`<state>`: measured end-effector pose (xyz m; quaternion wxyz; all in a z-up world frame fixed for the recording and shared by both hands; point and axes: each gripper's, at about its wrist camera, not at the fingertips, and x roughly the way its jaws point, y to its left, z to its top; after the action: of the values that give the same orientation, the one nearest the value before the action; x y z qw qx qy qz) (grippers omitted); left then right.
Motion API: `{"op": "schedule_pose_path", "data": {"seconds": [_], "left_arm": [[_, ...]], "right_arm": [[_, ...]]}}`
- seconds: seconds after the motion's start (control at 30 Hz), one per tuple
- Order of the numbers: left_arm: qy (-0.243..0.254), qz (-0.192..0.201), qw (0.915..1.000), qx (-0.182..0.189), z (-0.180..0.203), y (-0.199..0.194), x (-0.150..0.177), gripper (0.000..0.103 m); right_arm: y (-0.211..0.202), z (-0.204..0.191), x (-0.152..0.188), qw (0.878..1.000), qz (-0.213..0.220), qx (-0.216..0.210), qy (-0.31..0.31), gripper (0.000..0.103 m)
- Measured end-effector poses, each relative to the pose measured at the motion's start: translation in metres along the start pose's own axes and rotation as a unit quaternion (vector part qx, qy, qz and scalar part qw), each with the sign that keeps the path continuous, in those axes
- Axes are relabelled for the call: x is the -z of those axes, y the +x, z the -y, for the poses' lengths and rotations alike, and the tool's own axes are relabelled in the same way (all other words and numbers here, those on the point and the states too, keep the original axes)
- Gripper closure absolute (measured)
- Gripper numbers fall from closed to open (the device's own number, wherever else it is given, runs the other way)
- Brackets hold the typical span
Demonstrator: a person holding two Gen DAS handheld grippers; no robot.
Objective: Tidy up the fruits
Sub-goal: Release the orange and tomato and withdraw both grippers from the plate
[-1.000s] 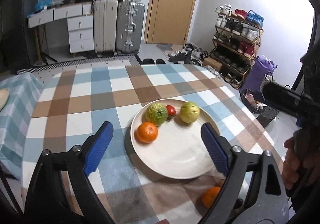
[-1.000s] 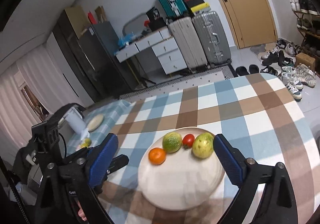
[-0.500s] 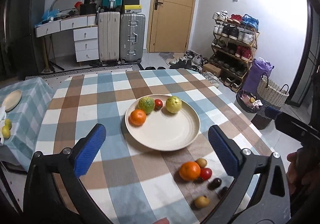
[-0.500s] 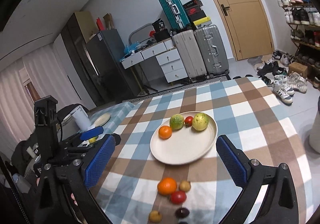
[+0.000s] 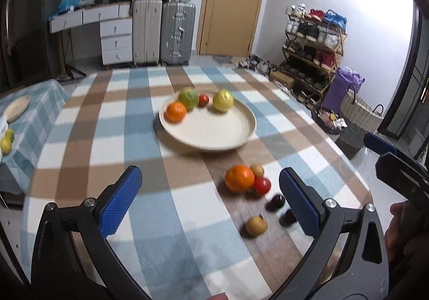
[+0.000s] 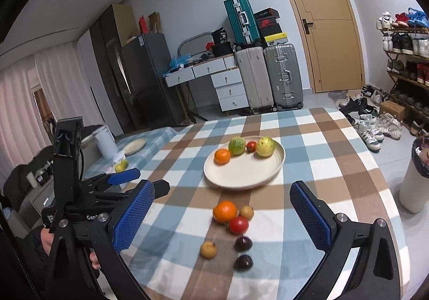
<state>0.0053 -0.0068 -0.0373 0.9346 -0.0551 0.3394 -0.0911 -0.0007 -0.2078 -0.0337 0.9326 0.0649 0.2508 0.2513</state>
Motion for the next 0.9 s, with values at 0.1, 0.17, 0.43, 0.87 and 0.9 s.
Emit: {"op": "schedule_pose_path", "data": {"seconds": [0.1,0.17,0.43,0.87,0.9], "left_arm": [[-0.001,-0.022,0.9997,0.013,0.003,0.010,0.013,0.001],[0.005,-0.029,0.9994,0.017,0.005,0.018,0.019,0.001],[0.025,-0.066,0.9972,0.026,0.016,0.050,0.038,0.001],[0.046,-0.107,0.9922,0.044,0.030,0.083,0.056,0.008],[0.047,-0.107,0.9921,0.046,0.030,0.083,0.056,0.015]], "right_arm": [[-0.001,0.000,0.011,1.000,-0.008,0.004,0.002,0.000],[0.000,0.001,0.018,1.000,-0.013,0.004,0.006,0.000],[0.010,0.012,0.039,0.999,-0.032,0.012,0.023,0.000],[0.027,0.035,0.062,0.997,-0.061,0.006,0.049,0.000],[0.027,0.036,0.062,0.997,-0.062,0.007,0.051,0.000]]}}
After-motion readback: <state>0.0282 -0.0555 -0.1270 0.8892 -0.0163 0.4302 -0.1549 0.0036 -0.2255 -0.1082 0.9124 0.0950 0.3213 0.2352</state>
